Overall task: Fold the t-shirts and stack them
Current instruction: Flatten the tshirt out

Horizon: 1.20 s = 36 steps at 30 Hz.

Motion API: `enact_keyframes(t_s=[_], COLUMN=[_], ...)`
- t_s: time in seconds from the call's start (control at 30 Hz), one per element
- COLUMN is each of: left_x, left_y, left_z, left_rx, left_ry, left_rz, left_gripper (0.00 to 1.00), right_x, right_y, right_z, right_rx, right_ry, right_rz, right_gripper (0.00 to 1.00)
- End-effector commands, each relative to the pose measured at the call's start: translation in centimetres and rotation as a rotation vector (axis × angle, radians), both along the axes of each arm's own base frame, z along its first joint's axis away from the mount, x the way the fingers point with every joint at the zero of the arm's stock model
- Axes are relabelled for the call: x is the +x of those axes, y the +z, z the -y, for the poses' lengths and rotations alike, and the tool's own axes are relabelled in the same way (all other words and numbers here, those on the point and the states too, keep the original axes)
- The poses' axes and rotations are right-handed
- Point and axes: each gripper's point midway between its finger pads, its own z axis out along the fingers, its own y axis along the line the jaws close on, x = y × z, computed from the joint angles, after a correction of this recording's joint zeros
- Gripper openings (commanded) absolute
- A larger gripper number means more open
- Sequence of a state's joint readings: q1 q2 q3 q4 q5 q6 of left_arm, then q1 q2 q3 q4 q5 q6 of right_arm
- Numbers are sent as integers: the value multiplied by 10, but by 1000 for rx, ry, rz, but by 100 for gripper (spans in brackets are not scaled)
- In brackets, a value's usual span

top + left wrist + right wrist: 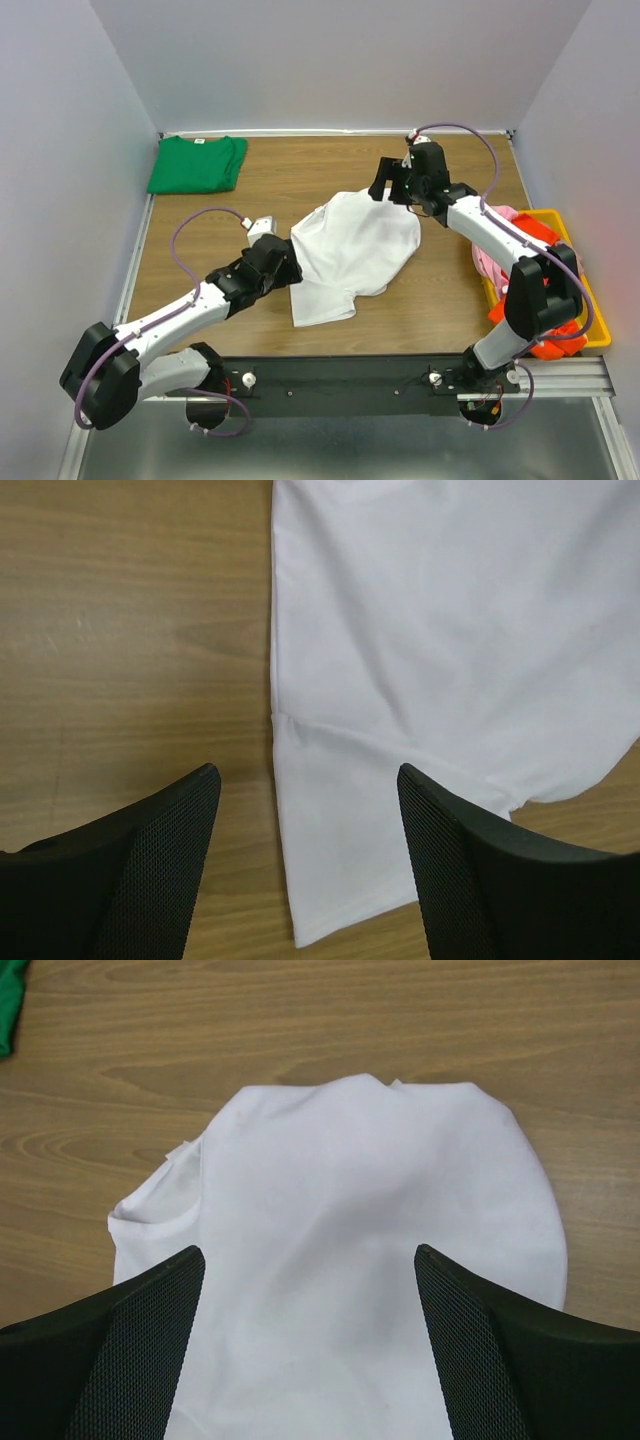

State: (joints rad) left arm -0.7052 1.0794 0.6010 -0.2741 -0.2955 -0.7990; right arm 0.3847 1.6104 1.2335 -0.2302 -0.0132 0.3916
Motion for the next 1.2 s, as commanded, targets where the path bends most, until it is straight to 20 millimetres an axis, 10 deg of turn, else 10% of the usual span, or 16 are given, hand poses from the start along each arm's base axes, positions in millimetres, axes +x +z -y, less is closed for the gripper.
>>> enact_keyframes(t_s=[0.0,0.4,0.87,1.17], left_x=[-35,-90,-102,-101], left_y=[-35,-65,-81,-80], left_z=[2,13,14,20], left_rx=[-16,17,29,28], left_ry=[23,-38,-46,-64], left_rz=[-168,-320,-366,-362], left_gripper=[76,61,49,0], right_x=[-11,-40,-58,-70], right_y=[-20,-43,-52,-60], right_z=[-3,26,33,40], right_rx=[0,-64,-69,-75], right_ry=[30,-41,-49,-64], right_rz=[-47,-77,-93,-109], right_gripper=[91,91,92,92])
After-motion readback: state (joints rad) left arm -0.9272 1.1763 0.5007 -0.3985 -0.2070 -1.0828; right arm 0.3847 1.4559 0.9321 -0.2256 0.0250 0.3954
